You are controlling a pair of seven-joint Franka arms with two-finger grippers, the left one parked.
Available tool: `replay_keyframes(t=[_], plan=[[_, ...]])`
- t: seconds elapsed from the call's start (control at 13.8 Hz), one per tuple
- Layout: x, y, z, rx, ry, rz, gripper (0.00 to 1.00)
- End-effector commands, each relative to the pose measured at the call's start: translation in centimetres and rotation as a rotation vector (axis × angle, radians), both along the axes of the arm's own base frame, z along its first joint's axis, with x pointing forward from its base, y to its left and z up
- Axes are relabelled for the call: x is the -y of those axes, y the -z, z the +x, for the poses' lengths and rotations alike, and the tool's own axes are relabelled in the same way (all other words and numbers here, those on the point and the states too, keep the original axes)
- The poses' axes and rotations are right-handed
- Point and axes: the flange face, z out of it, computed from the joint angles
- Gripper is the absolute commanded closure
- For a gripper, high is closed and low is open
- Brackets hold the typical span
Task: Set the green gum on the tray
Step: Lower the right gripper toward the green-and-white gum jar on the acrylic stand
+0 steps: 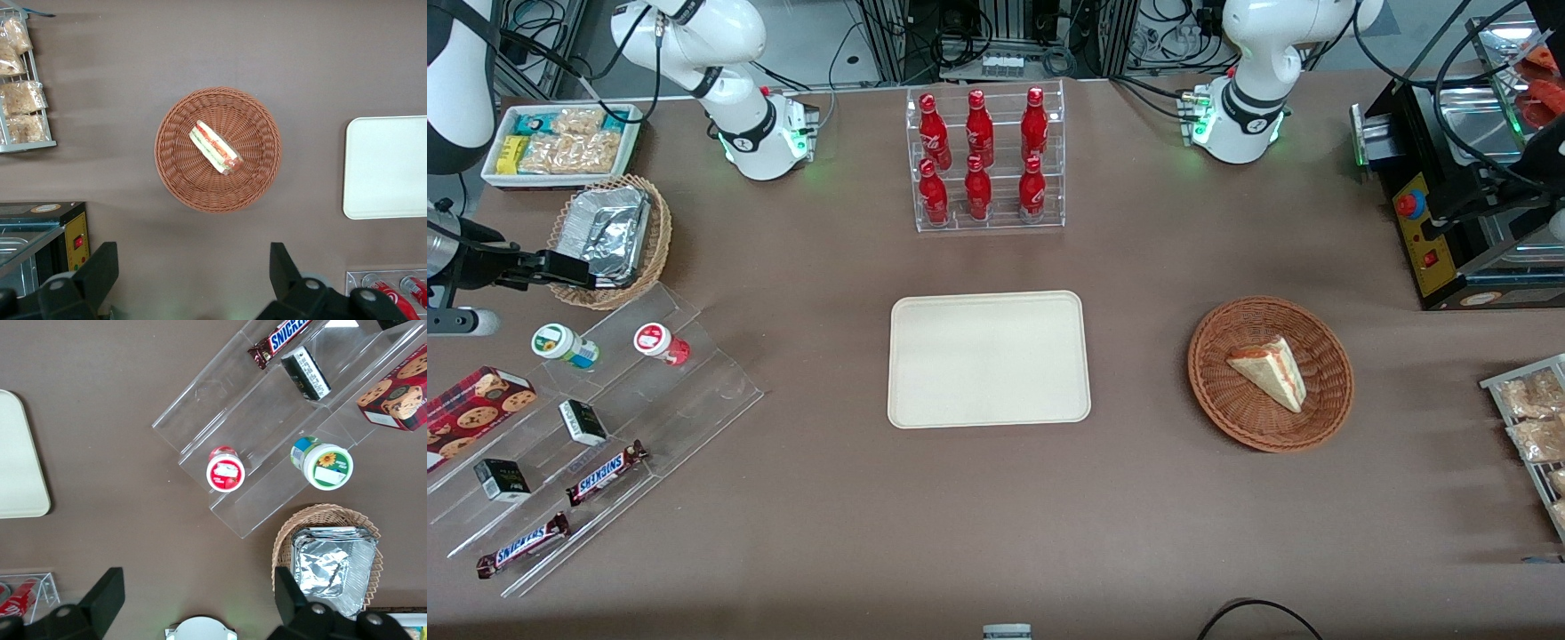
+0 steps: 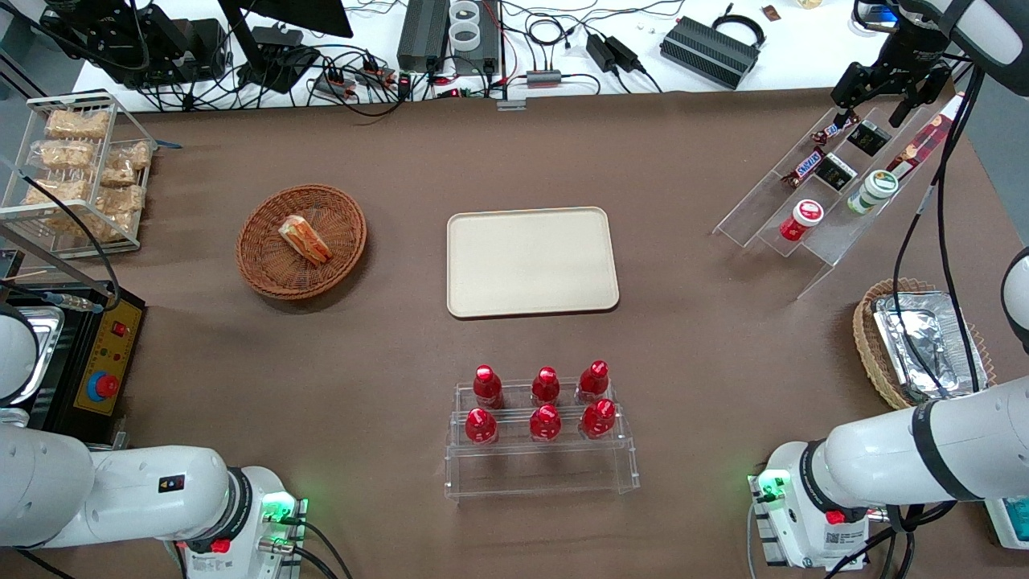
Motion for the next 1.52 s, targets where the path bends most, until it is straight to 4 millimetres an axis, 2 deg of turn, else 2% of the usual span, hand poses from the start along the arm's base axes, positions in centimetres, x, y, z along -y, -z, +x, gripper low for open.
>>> replay_keyframes(t=[0.0,0.22,0.43,0.58,0.94,1.23,1.45], plan=[[0.0,-0.7,0.1,0.007,0.010,-0.020,0.00],[0.2,0.1,0.3,0.001,0.001,-0.018,0.00],[1.0,2.2,0.5,0.009,-0.063,-0.008,0.00],[2.2,3.6,0.6,0.030,-0.145,0.006,0.00],[7.1,7.1,0.4,0.091,-0.412,0.037,0.00],[9.4,8.6,1.1,0.112,-0.580,0.046,0.00],[11.8,10.5,1.5,0.114,-0.680,0.052,0.00]])
